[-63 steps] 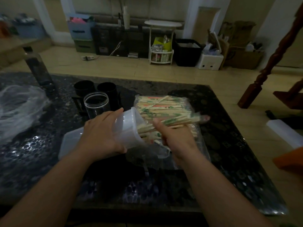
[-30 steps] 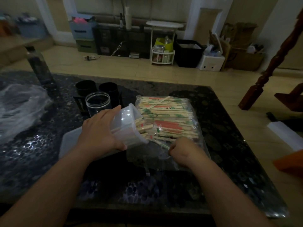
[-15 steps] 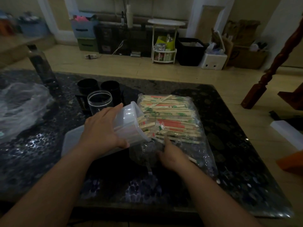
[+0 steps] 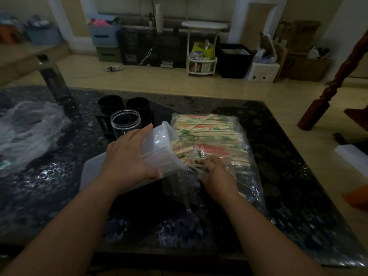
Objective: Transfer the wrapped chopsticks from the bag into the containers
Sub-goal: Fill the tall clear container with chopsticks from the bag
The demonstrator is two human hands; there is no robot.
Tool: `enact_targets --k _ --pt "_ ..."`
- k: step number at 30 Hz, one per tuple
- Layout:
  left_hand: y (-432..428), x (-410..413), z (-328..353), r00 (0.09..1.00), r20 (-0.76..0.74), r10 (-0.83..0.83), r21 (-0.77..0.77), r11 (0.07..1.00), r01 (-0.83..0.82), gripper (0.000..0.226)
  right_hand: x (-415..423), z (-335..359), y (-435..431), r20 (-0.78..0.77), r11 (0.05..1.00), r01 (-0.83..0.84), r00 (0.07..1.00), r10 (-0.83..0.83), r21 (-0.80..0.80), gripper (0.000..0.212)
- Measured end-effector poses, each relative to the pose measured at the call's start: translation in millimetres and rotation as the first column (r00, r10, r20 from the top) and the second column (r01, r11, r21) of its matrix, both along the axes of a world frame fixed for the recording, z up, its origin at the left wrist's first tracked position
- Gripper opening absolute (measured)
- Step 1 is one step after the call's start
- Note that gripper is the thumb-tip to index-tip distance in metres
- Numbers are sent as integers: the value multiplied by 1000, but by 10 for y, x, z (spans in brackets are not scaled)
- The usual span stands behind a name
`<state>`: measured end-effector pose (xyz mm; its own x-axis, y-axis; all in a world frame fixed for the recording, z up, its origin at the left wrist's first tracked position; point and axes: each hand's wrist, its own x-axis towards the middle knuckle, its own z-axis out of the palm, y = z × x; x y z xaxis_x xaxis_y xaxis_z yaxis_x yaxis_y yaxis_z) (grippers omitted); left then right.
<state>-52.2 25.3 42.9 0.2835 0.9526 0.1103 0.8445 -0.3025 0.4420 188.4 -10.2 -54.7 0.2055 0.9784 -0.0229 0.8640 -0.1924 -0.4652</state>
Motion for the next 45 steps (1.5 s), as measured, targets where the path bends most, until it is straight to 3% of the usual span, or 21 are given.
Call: enact_targets --k 3,9,16,20,30,34,35,37,39,45 --pt "8 -2 -3 1000 -3 3 -4 1000 -3 131 -16 38 -5 10 991 35 999 -34 -127 51" --pt "2 -5 -12 1000 2 -4 6 1000 4 130 21 8 28 32 986 24 999 -19 -165 49" --pt "7 6 -17 1000 1 -9 5 1000 9 130 22 -82 72 109 983 45 994 -26 -177 28" --pt "2 16 -13 1000 -6 -5 11 1000 5 130 29 -37 64 124 978 32 992 -6 -208 31" --pt "5 15 -14 1000 -5 -5 7 1000 5 131 -54 72 -102 275 967 -12 958 85 -256 62" --pt "1 17 -11 1000 -9 -9 18 1000 9 130 -89 110 -152 369 974 -7 925 93 -227 57" --pt "1 20 -8 1000 -11 -13 18 1000 13 130 -98 124 -159 382 978 -19 919 99 -206 48" --pt "3 26 -6 1000 -14 -18 21 1000 18 129 -109 155 -168 377 983 -48 919 114 -179 29" --pt "-5 30 -5 1000 -20 -15 28 999 15 128 -119 199 -192 342 985 -70 932 120 -156 23" --pt "-13 37 5 999 -44 -15 29 999 16 129 -130 395 -298 176 960 -108 972 156 -257 37"
